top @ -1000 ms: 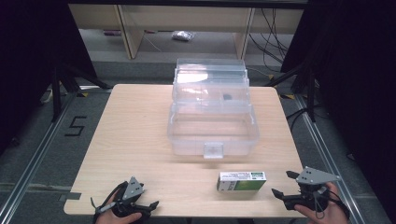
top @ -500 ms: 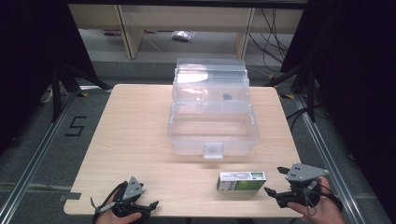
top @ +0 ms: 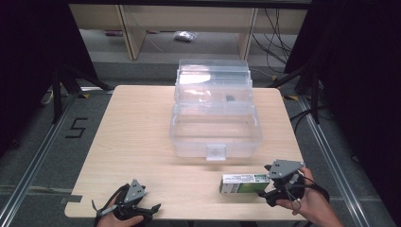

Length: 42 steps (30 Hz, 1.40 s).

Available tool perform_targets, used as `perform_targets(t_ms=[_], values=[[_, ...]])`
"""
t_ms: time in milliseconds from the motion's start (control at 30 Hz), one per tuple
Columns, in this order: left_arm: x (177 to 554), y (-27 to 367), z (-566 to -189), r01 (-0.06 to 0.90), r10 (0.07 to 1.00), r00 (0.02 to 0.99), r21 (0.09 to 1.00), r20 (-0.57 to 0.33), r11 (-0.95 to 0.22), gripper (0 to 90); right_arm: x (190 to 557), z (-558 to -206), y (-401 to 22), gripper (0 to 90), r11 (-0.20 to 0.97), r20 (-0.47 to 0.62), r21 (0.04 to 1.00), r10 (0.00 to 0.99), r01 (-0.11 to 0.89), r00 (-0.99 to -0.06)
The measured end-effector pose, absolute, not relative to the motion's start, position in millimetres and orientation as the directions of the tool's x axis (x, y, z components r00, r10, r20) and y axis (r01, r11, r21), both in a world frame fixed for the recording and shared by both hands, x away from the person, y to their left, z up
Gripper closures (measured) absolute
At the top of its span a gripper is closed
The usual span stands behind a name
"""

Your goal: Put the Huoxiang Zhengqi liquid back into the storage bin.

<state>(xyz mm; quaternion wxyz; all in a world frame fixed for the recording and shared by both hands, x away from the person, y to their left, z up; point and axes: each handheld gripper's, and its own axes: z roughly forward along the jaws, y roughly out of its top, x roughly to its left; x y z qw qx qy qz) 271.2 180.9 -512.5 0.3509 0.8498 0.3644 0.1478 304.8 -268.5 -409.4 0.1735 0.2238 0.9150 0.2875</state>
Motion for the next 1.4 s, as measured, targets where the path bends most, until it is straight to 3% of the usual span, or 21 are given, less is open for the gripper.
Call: perform_targets(t_ms=[133,233,667,1400], values=[[272.0,183.9,-509.6,0.496,0.691,0.722,0.675,0.029,-0.546,16.5,310.3,-411.1,-257.7,20.8,0.758,-0.183,0.581,0.476,0.296,-0.860],[271.0,180.3,-511.7,0.508,0.719,0.695,0.707,0.001,-0.492,16.4,312.7,-412.1,-248.7,22.7,0.789,-0.181,0.538,0.452,0.297,-0.873],[271.7,182.4,-509.9,0.495,0.696,0.718,0.691,0.017,-0.527,16.4,331.8,-419.6,-223.6,27.2,0.874,-0.172,0.413,0.350,0.255,-0.921],[271.3,180.4,-511.1,0.506,0.704,0.710,0.699,-0.005,-0.506,16.4,348.5,-431.0,-201.1,44.8,0.944,-0.116,0.257,0.244,0.209,-0.963]])
